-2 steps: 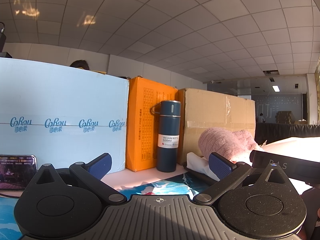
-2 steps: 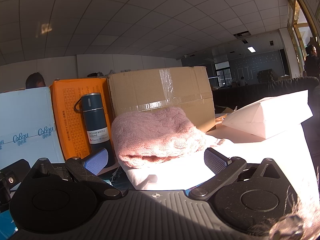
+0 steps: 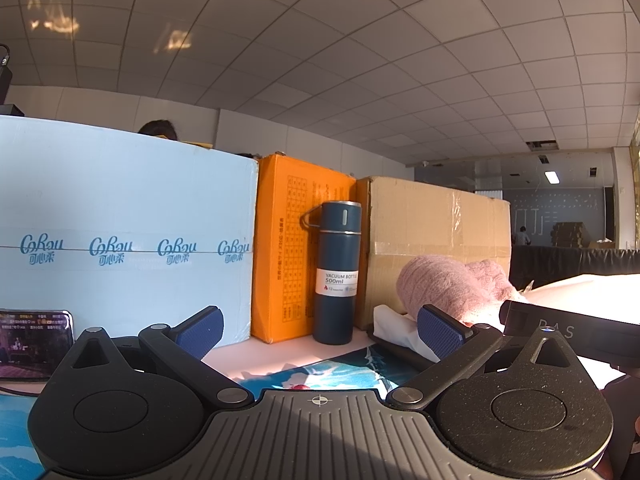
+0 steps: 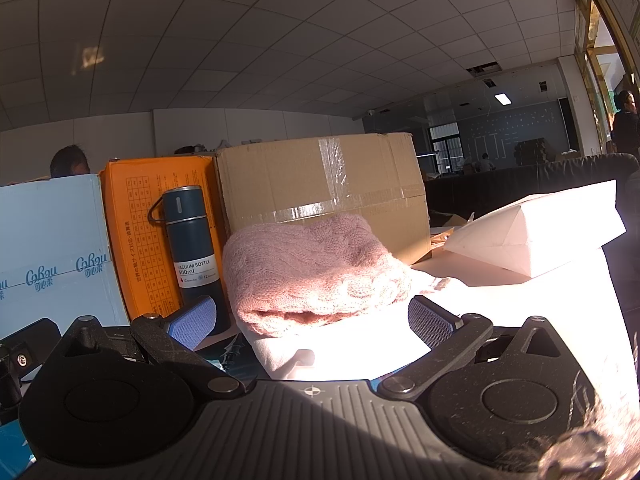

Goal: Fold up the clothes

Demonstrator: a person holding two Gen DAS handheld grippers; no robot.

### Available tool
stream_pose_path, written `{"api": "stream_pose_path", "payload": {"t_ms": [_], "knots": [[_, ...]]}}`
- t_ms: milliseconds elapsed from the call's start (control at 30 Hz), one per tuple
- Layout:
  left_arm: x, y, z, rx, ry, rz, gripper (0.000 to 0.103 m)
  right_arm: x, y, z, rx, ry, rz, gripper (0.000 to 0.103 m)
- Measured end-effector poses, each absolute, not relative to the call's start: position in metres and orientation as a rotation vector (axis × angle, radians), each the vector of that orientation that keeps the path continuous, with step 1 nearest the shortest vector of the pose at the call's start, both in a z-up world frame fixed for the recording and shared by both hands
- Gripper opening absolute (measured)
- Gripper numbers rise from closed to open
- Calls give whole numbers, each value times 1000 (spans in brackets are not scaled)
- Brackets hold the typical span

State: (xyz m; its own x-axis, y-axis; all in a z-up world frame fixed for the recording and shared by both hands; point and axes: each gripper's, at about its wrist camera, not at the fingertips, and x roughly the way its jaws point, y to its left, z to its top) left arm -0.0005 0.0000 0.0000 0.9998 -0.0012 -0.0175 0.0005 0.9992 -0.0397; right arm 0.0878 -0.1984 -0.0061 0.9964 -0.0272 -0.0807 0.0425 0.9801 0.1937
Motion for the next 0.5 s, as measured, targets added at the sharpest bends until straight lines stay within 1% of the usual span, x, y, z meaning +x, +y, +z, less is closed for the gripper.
{"api": "stream_pose_path", "payload": {"t_ms": [500], "knots": [[-3,3,2,-40,15,-1,103,89,-198,-6,196,79,-35,103]]}}
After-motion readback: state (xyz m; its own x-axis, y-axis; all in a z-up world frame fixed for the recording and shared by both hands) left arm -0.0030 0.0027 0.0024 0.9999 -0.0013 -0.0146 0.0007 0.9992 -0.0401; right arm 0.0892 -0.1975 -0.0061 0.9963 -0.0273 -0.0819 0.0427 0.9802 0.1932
